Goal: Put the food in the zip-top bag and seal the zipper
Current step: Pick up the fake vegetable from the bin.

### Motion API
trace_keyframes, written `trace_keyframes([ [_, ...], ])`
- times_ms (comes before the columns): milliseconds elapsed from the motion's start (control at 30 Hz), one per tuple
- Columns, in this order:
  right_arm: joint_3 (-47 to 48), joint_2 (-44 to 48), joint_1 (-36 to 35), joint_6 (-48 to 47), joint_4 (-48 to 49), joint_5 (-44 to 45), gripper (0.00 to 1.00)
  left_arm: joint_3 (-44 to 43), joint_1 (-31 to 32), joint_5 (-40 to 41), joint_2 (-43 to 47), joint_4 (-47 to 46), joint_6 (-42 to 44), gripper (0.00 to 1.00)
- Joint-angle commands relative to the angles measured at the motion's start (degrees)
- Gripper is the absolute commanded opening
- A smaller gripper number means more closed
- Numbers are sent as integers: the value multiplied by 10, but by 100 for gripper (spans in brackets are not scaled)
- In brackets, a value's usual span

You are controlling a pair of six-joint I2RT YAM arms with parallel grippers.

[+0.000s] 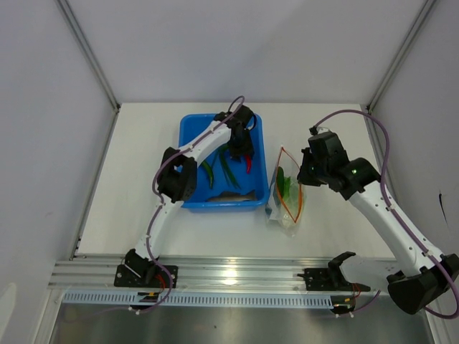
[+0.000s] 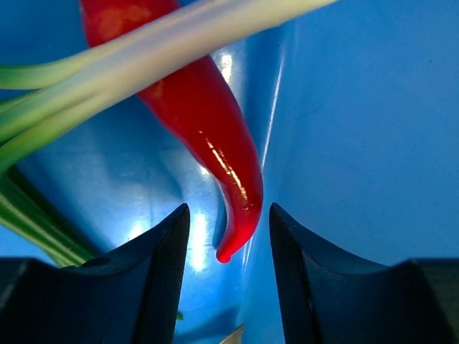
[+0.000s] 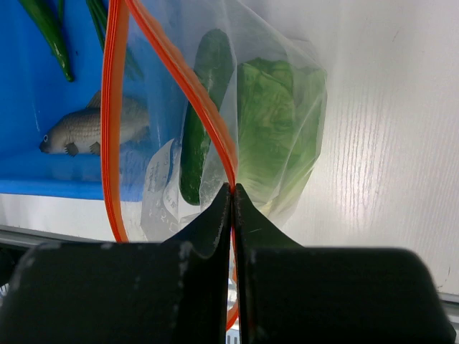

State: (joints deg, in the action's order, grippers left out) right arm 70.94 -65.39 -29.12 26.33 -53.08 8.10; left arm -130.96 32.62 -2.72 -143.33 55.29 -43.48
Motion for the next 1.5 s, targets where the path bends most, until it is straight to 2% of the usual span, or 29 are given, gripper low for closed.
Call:
trace_keyframes([
  [0,18,11,4,0,10,1,0,-50,5,21,-14,32,9,50],
  [133,25,18,4,0,8,3,0,-79,20,61,-28,58,26,47],
  [233,24,30,6,0,5,5,0,-83,20,65,-29,61,22,38],
  [433,30,47,10,-4,-9,11,0,-98,21,70,-36,64,38,31],
  [500,29,52,13,-6,-9,11,0,-95,22,69,-35,62,40,26],
  [533,30,53,13,-7,-8,10,0,-91,22,69,-33,59,42,19],
  [600,30,53,14,-8,-10,8,0,-78,22,67,-27,53,45,16],
  [667,32,52,15,-8,-11,5,0,-59,21,65,-17,47,45,16],
  [767,36,52,15,-8,-12,3,0,-50,20,65,-13,49,44,38],
  [800,39,52,15,-8,-13,3,0,-50,19,65,-13,52,45,42],
  [867,45,50,14,-5,-15,-1,0,-51,19,63,-13,52,45,43],
  [967,54,47,15,-2,-17,-5,0,-50,16,57,-13,51,48,26],
  [1000,58,46,15,-1,-18,-5,0,-49,15,52,-13,48,52,15],
  [1100,59,43,14,0,-16,-6,0,-27,10,39,-1,27,54,1],
  [1167,59,40,14,0,-16,-8,0,-5,9,32,15,4,60,1],
  [1300,54,26,14,-3,-12,0,0,102,10,32,73,-39,53,0],
  [1467,58,4,14,-7,-4,2,0,200,31,32,196,-99,63,1],
])
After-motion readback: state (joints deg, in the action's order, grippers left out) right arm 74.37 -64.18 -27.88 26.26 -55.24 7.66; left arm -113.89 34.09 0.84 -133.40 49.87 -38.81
